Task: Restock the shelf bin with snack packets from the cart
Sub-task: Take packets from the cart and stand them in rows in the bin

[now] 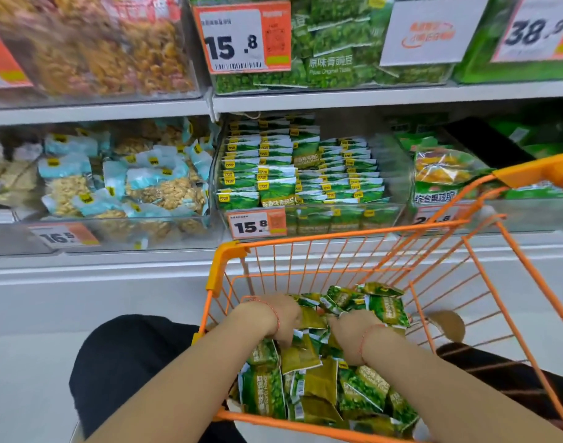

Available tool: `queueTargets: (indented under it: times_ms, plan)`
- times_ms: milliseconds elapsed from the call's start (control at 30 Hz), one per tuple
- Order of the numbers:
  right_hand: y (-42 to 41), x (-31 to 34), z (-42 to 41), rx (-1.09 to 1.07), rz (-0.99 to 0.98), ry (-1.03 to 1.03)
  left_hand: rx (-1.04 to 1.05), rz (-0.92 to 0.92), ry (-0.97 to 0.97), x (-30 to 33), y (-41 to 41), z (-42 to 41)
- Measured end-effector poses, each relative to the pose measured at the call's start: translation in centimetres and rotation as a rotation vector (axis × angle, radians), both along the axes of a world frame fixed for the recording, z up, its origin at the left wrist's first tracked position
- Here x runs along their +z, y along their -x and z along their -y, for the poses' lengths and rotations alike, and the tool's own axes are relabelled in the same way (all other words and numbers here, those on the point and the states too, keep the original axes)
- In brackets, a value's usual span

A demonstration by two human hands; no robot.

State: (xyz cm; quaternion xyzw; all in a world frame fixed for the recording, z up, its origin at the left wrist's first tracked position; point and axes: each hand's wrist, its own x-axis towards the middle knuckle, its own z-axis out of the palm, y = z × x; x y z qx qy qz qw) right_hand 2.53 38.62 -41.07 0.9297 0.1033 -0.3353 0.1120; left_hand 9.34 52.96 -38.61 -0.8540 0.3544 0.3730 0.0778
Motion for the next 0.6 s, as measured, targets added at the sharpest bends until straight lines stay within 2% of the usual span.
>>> queueTargets:
  times_ms: [100,167,267,333,500,600]
  plan:
    - [-0.7,1.2,1.4,-0.218,0.042,-0.249,0.115,-0.033,0.135,0.1,-0.1,0.1]
    - [-1.2,1.9,2.8,-0.365,0.039,-0.433,0.24,-0.071,0.296,0.6,-0.7,-0.5]
    - [-1.4,3.2,3.9,-0.584,-0.015,-0.712,0.447,-0.201,0.553,2.0,-1.5,-1.1]
    - [-1.2,4.4,3.9,-0.702,-0.04,-0.826,0.511,-0.257,0.645,3.5,-1.4,-1.5]
    - [-1.1,6.4,3.2,-0.926,0.011,-1.122,0.596,-0.418,0.663,4.9,-0.6,-2.0]
    - [-0.9,6.8,2.3,-1.071,0.138,-1.305,0.577,-0.264,0.723,4.9,-0.4,-1.5]
